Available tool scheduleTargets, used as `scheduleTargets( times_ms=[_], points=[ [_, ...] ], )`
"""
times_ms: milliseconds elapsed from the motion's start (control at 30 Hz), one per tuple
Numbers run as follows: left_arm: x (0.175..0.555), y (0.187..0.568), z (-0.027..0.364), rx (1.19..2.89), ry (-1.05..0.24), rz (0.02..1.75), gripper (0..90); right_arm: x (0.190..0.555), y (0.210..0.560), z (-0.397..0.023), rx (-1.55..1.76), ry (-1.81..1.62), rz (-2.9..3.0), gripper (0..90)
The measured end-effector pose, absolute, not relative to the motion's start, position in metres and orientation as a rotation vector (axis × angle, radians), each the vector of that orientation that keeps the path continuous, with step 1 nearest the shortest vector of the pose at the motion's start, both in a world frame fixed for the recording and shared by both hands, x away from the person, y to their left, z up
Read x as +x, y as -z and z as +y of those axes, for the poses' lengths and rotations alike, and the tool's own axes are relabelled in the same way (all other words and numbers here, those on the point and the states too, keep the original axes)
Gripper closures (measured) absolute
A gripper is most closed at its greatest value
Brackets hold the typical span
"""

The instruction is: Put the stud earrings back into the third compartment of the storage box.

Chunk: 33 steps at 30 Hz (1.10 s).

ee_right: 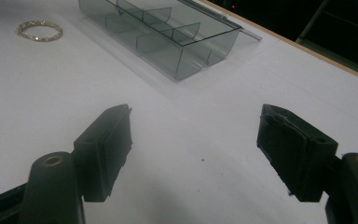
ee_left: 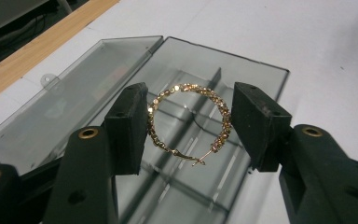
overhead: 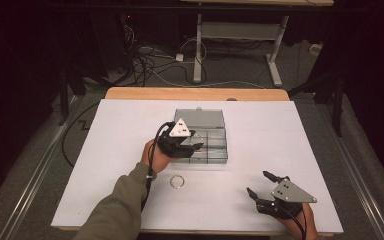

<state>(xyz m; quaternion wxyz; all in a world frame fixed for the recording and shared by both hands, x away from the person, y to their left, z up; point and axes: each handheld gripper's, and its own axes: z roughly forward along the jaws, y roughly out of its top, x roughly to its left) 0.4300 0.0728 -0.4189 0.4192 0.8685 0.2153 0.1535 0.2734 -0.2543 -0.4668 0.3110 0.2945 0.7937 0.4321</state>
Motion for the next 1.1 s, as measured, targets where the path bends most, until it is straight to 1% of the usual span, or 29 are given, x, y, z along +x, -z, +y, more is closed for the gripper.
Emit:
scheduleTargets(
  times_ms=[233,567,900,933,1100],
  points=[
    [0.455,0.425,0.042,2.202,-0.346,0.550,45.2,0.274,0.468,-0.256,0.770,-1.134,2.090,26.4],
    [0.476,0.435,0.010,2.239,-0.332,0.575,45.1,0.273,0.467,-0.256,0.748,-1.137,2.090,26.6],
    [0.475,0.436,0.004,2.252,-0.365,0.586,44.3,0.273,0.468,-0.256,0.746,-1.133,2.104,26.8],
    [0.475,0.435,0.004,2.250,-0.365,0.587,41.2,0.273,0.468,-0.256,0.746,-1.131,2.107,26.9],
    [0.472,0.432,0.004,2.244,-0.370,0.584,38.2,0.273,0.468,-0.255,0.743,-1.125,2.106,26.9]
  ],
)
